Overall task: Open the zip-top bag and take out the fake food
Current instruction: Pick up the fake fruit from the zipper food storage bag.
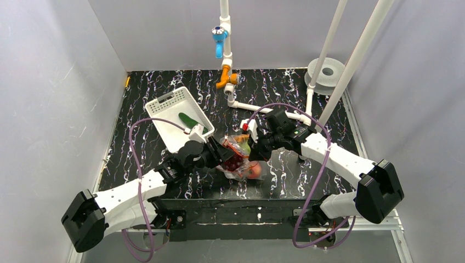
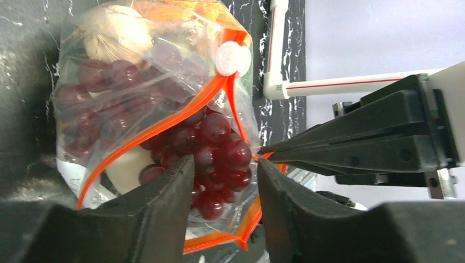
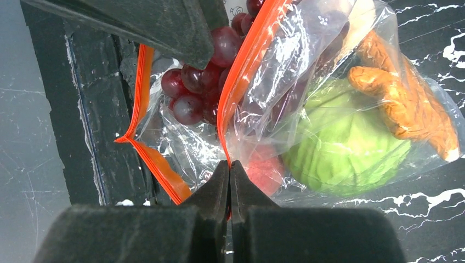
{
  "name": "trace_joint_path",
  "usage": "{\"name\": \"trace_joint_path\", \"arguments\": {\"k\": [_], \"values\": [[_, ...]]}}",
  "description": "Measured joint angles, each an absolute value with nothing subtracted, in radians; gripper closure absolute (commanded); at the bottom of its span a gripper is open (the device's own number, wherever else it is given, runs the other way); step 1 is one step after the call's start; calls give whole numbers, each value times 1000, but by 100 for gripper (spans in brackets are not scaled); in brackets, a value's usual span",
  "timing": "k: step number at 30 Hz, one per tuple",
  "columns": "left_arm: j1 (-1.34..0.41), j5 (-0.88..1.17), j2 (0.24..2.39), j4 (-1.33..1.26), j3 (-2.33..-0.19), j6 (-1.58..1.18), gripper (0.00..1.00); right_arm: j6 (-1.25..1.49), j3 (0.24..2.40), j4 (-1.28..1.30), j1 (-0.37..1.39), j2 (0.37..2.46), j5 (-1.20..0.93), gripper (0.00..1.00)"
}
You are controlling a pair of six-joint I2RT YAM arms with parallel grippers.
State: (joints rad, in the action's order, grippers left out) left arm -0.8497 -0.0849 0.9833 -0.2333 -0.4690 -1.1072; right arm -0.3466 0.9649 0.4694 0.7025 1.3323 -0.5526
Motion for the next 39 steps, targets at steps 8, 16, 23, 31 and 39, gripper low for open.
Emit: {"name": "trace_joint_path", "arguments": {"k": [8,16,23,31,39], "values": [[-847,-56,942,-75,-510,-1074,34,-347,965,469,703,1332,-554,97],[-847,-23,988,35,-565,-1064,26,-347,965,470,703,1333,-556,97],[-861,-17,1107,39,-605,-1068,31,-347,965,472,703,1338,-557,97],[-894,-21,1169,23,-628,-1066,24,-347,965,472,705,1340,-557,97],[-898,-16,1236,-86,-614,-1066,21,-347,969,474,709,1367,-554,98]]}}
